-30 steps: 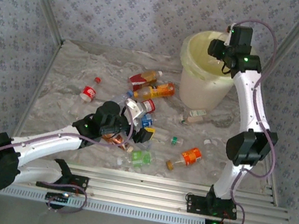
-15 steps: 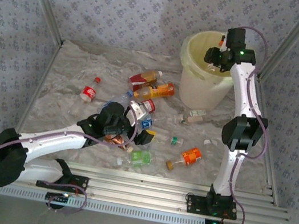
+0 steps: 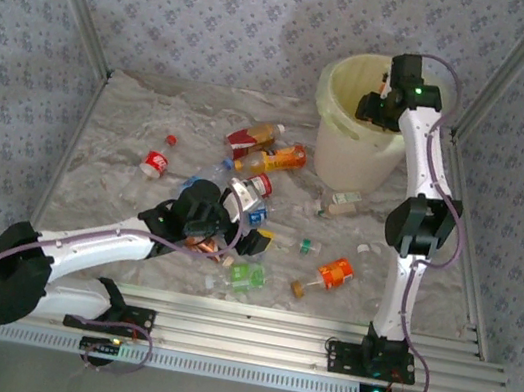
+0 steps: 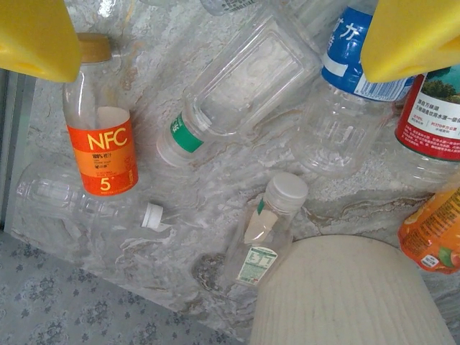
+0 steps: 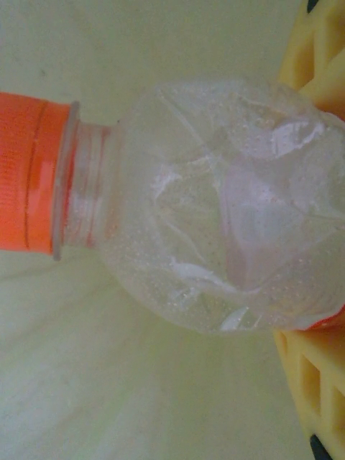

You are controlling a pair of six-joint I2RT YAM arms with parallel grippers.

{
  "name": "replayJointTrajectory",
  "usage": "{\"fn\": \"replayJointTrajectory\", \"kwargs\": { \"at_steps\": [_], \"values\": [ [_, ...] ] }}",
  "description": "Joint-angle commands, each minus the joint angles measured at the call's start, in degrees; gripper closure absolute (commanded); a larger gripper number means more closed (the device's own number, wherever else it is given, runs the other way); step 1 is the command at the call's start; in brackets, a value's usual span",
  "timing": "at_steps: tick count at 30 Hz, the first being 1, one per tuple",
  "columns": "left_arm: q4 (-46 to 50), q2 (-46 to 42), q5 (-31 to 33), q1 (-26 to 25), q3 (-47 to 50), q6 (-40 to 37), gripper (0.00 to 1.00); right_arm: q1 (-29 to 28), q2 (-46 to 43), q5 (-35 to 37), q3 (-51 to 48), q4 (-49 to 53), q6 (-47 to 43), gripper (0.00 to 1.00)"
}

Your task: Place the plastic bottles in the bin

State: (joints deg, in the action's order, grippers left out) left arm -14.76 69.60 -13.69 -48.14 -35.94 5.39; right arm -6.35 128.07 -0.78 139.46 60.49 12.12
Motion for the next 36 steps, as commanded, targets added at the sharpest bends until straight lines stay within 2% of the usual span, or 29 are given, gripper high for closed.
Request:
{"fn": "replayJointTrajectory", "kwargs": {
  "at_steps": [1,11,24,36],
  "values": [
    [-0.1,1.0,-0.8,-0.4,-2.8,-0.8,0.01,-0.1,1.6,1.2,2.3,2.9,-1.6,0.39],
    [-0.5,1.3,-1.0,-0.4,-2.8,-0.5,0.0,-0.5,3.3,1.1,2.5,3.5,-1.7,0.36],
    [-2.4,0.5,-1.2,-0.5,-1.8,0.4,0.0,-0.5,2.5,0.5,4.6,3.7,-0.8,0.18],
    [-3.2,0.3,-1.2,-0.4,-1.6,1.7,0.0,-0.2,-3.7,-0.1,4.7,0.2,0.9,0.18]
  ]
}}
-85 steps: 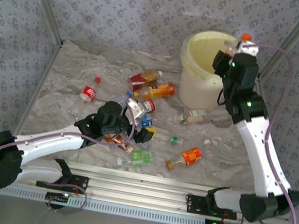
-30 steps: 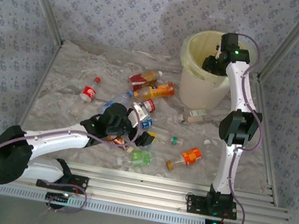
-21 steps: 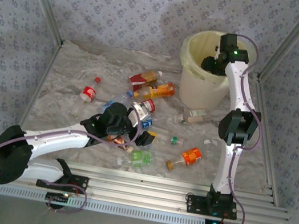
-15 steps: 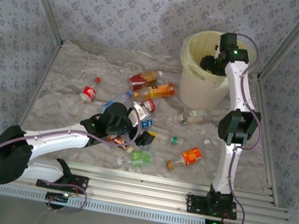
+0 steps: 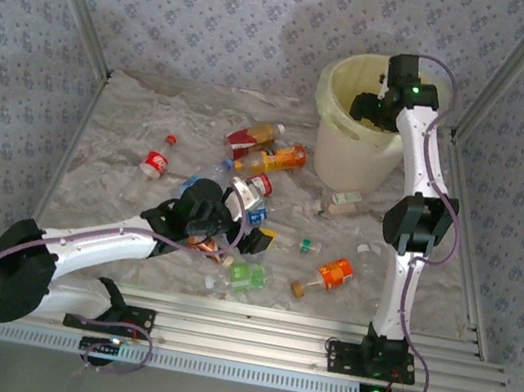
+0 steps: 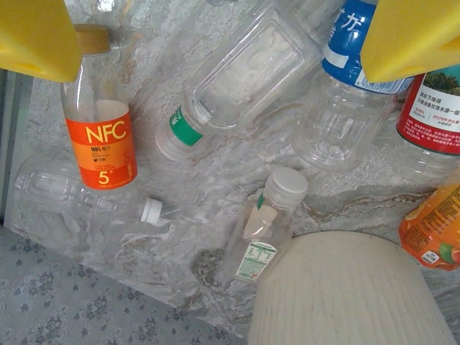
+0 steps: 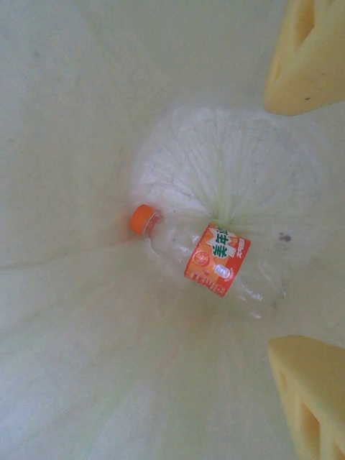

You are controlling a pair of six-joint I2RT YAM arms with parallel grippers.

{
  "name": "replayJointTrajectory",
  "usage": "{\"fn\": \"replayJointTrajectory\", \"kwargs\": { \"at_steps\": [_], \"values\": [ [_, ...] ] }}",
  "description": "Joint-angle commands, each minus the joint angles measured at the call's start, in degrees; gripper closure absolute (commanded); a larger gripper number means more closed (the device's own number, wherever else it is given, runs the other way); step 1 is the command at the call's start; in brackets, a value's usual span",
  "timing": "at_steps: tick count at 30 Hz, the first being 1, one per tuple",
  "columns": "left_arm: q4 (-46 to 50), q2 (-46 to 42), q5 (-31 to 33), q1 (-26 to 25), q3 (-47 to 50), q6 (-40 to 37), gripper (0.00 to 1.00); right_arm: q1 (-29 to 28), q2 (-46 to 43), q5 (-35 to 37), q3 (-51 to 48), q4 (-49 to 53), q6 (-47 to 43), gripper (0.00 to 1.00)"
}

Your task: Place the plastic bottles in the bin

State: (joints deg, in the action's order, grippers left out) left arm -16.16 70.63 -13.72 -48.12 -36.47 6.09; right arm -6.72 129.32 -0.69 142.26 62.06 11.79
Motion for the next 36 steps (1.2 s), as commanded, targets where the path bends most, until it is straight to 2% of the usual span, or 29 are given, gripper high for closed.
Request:
{"fn": "replayJointTrajectory", "kwargs": {
  "at_steps": [1,11,21,27,36],
  "values": [
    [-1.9,-0.9,-1.1,-0.4,-0.9,1.1,0.0,0.2,-5.6,-0.3,1.9,-1.6,1.4,0.18],
    [-0.5,-1.0,-1.0,-0.4,-1.3,-0.6,0.0,0.2,-12.5,-0.6,0.7,-4.8,3.1,0.18],
    [0.7,-2.0,-1.3,-0.5,-1.4,-1.5,0.0,-1.2,-23.3,-0.3,-8.5,-8.6,5.7,0.18],
    [1.1,-2.7,-1.2,-0.4,-1.4,-1.8,0.0,-4.6,-31.2,3.5,-17.9,-9.1,6.7,0.18],
    [2.4,-4.6,-0.1,-0.5,-1.3,-2.4,0.0,-12.7,-50.1,14.5,-43.7,-14.5,13.5,0.19]
  ]
}}
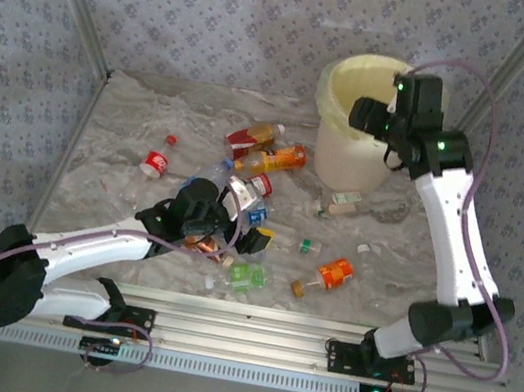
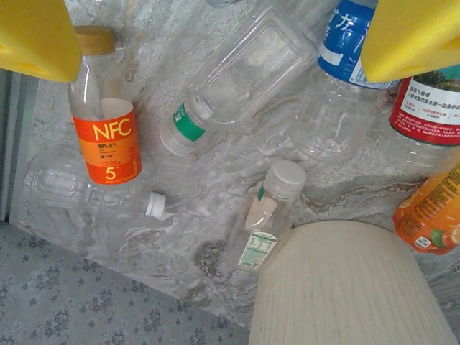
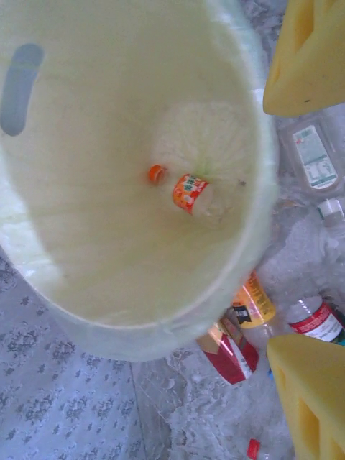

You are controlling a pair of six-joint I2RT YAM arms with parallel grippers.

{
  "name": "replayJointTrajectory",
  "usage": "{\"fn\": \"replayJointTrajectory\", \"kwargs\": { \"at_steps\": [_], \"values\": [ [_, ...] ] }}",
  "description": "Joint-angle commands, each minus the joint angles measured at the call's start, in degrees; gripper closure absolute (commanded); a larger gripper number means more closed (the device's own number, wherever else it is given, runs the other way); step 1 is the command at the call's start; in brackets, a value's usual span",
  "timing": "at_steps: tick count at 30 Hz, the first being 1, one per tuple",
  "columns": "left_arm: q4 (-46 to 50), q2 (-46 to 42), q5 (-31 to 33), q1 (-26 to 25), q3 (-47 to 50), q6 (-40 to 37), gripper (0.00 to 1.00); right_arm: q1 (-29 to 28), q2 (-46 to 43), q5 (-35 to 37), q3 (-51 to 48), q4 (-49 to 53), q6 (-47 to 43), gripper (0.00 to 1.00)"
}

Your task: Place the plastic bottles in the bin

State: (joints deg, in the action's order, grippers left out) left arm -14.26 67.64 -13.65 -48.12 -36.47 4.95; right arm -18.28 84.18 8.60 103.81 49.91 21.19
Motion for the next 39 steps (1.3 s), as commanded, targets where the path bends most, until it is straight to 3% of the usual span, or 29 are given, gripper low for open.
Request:
{"fn": "replayJointTrajectory", "kwargs": {
  "at_steps": [1,14,20,31,39],
  "values": [
    [0.5,-1.8,0.0,-0.5,-1.2,-1.2,0.0,-1.9,-7.1,5.5,-8.2,-3.2,5.2,0.19],
    [0.6,-1.7,0.1,-0.5,-1.3,-1.4,0.0,-10.6,-25.5,8.1,-34.6,-3.0,21.7,0.21],
    [0.1,-1.7,0.4,-0.5,-0.9,-1.8,0.0,-14.7,-27.8,9.8,-42.5,0.4,30.5,0.22],
    [1.8,-3.1,-3.1,-0.5,-0.8,-4.4,0.0,-17.9,-28.2,6.5,-51.9,6.4,42.7,0.2],
    [1.8,-3.0,-0.5,-0.5,-1.0,-3.6,0.0,-20.3,-31.1,4.8,-60.2,3.6,49.9,0.18]
  ]
}}
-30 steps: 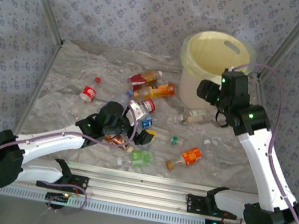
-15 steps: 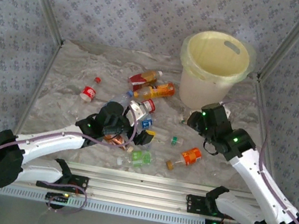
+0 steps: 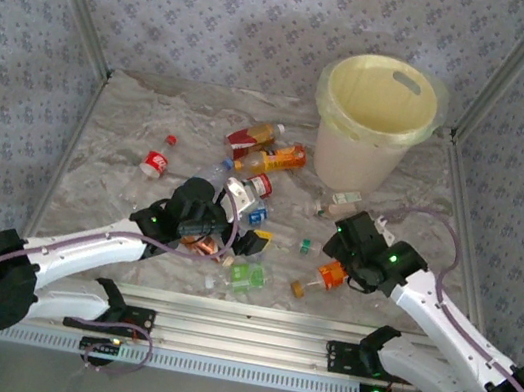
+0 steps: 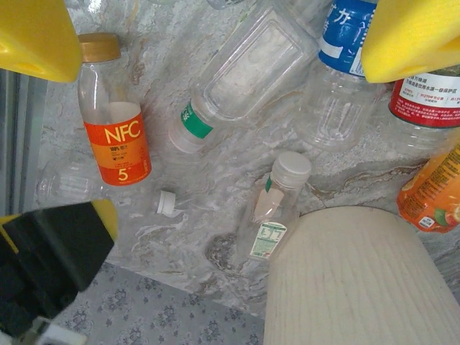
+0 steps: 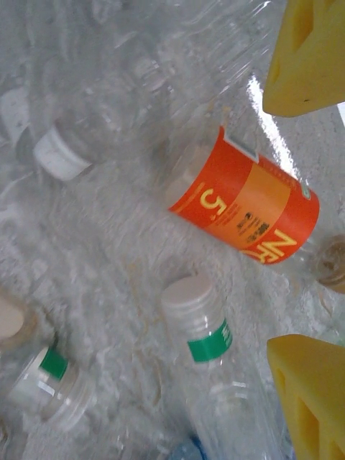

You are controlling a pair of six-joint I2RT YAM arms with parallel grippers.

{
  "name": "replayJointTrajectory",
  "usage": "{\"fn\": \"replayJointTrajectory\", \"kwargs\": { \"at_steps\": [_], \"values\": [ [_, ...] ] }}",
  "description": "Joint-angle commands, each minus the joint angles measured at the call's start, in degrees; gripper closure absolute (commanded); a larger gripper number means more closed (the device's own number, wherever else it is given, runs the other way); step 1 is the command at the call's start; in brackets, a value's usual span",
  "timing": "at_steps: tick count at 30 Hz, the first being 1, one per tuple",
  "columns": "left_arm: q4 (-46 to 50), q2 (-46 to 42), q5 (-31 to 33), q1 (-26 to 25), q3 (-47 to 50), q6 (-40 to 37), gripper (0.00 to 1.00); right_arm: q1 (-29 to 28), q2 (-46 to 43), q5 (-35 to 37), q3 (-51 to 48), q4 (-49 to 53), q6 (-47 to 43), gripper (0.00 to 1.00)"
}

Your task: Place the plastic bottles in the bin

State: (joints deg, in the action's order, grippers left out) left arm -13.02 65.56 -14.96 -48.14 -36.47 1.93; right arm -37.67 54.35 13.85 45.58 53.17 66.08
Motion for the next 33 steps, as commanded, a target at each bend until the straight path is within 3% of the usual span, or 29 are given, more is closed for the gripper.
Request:
{"fn": "replayJointTrajectory", "kwargs": {
  "at_steps": [1,19,33],
  "values": [
    [0.6,-0.6,0.8,-0.4,-1.1,-0.5,0.0,-1.3,-1.5,-0.7,-2.9,-0.2,6.0,0.18],
    [-0.2,0.3,0.8,-0.5,-1.2,0.4,0.0,-4.8,-2.1,-0.3,-16.7,-17.6,18.2,0.19],
    [-0.3,1.0,0.6,-0.5,-1.6,0.8,0.0,-3.7,-0.3,1.3,-19.4,-21.2,17.5,0.2]
  ]
}}
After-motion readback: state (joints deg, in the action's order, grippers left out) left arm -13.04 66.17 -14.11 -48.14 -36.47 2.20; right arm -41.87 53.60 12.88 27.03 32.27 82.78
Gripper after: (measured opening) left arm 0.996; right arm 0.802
